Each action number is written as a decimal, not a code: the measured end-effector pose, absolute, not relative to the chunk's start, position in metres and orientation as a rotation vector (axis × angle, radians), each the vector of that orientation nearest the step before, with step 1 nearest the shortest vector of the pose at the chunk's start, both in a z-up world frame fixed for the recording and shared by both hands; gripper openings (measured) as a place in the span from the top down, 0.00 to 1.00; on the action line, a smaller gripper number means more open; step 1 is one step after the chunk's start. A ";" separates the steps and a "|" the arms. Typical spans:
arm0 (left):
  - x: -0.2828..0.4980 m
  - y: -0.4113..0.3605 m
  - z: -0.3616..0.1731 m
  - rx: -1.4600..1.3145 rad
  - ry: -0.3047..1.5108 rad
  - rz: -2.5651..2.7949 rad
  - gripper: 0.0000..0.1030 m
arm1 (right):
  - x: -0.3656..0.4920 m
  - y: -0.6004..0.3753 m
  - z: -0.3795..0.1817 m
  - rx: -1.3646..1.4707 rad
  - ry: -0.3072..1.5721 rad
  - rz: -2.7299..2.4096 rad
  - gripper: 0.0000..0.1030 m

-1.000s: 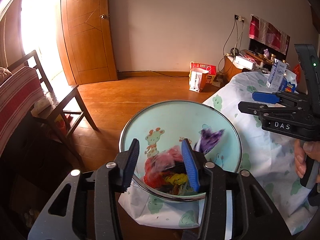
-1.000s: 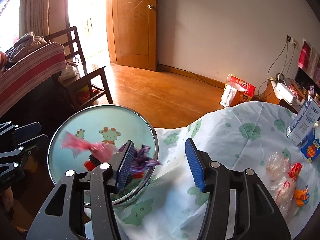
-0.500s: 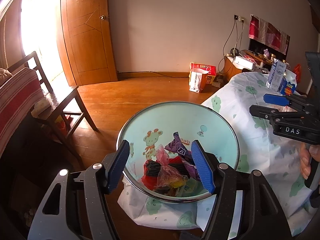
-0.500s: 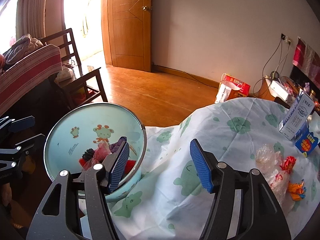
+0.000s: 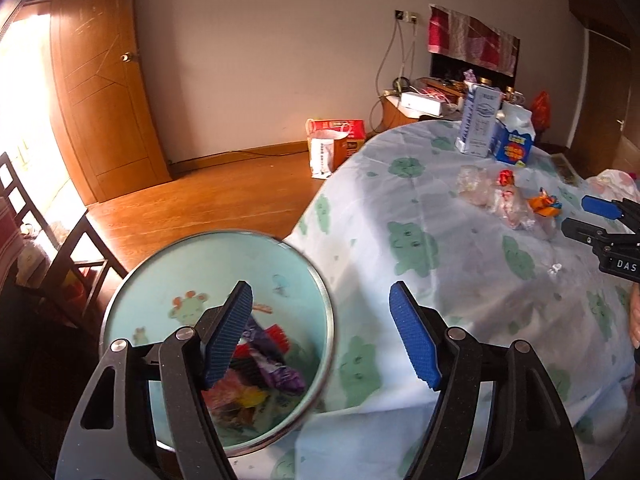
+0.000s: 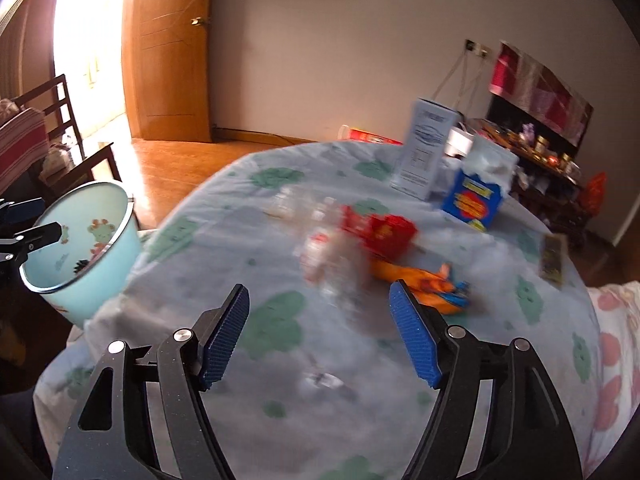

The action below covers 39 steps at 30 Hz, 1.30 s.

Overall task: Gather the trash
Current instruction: 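Move both open tools back over the clear bag and red wrapper, then grasp the clear plastic bag with red print using the left tool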

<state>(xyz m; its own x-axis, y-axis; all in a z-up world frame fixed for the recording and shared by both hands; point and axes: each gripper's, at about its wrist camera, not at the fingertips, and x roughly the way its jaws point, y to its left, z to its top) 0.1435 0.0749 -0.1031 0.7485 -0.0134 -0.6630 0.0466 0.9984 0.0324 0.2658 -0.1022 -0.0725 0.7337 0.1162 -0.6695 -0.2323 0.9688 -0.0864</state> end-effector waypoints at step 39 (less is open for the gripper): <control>0.235 -0.036 -0.072 0.034 0.714 -0.245 0.98 | 0.312 -0.235 -0.078 0.056 0.746 0.001 0.23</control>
<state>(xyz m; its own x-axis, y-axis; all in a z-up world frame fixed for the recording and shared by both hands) 0.2353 -0.0363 -0.0723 0.7284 -0.2111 -0.6519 0.2339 0.9708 -0.0530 0.3118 -0.2353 -0.0782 0.7342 0.0205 -0.6787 0.0192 0.9985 0.0509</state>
